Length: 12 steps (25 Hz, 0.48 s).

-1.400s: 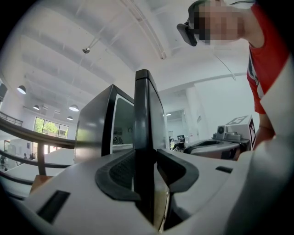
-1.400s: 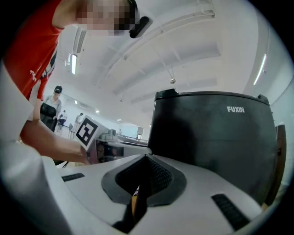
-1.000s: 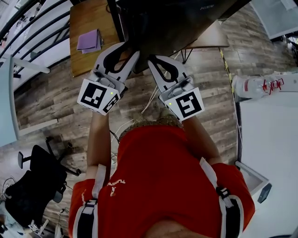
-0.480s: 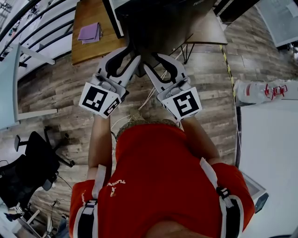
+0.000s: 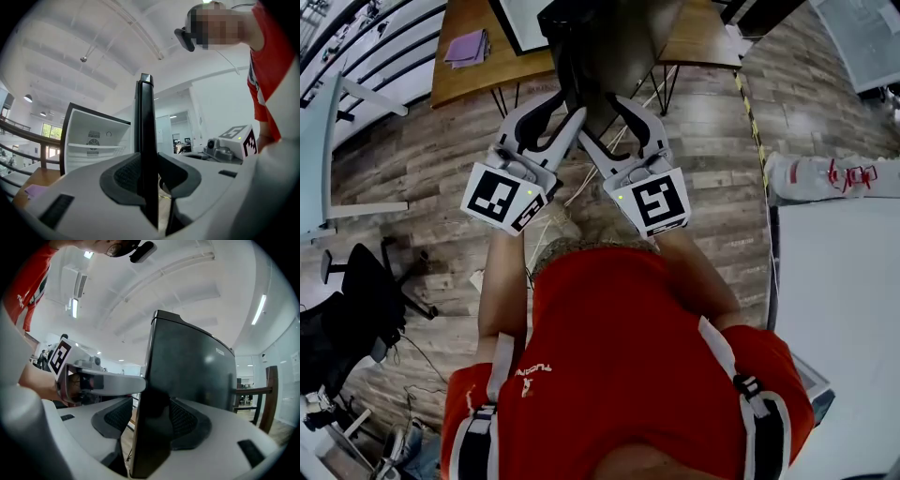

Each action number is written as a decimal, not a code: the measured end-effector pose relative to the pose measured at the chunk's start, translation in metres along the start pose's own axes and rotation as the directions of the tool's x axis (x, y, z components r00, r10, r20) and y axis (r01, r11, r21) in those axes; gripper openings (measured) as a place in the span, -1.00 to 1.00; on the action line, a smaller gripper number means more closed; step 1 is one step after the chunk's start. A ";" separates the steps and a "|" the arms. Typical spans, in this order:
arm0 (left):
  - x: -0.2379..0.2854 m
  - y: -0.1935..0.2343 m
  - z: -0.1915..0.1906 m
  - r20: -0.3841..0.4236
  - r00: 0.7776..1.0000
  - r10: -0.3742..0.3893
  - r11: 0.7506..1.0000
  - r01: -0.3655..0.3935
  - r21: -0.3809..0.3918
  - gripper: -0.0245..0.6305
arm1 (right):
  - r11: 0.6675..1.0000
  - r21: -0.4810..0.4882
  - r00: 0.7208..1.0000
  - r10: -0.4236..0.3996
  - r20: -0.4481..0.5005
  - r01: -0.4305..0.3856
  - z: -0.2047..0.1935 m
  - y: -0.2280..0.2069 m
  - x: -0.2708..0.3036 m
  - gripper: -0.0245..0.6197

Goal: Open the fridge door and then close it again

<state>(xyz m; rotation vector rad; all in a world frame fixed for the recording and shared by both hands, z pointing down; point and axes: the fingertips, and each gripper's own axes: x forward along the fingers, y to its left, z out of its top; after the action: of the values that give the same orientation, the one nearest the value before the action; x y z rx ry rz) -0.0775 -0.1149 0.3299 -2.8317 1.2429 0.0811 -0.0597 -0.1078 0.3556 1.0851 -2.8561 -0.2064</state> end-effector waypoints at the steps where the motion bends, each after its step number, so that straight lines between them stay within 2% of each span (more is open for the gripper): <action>1: 0.002 -0.008 0.000 0.001 1.000 -0.003 1.000 0.003 0.000 -0.57 | 1.000 -0.008 1.000 -0.009 0.011 0.010 0.000 -0.002 -0.005 -0.16; 12: 0.020 -0.080 0.003 0.000 0.997 -0.074 0.997 0.074 0.006 -0.68 | 0.990 -0.036 0.990 -0.138 -0.004 0.138 -0.001 -0.028 -0.056 -0.11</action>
<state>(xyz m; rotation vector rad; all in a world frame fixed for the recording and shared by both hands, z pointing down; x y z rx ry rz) -0.0052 -0.0757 0.3270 -2.8690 1.1343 0.0755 0.0007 -0.0909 0.3513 1.2750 -2.7613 -0.2608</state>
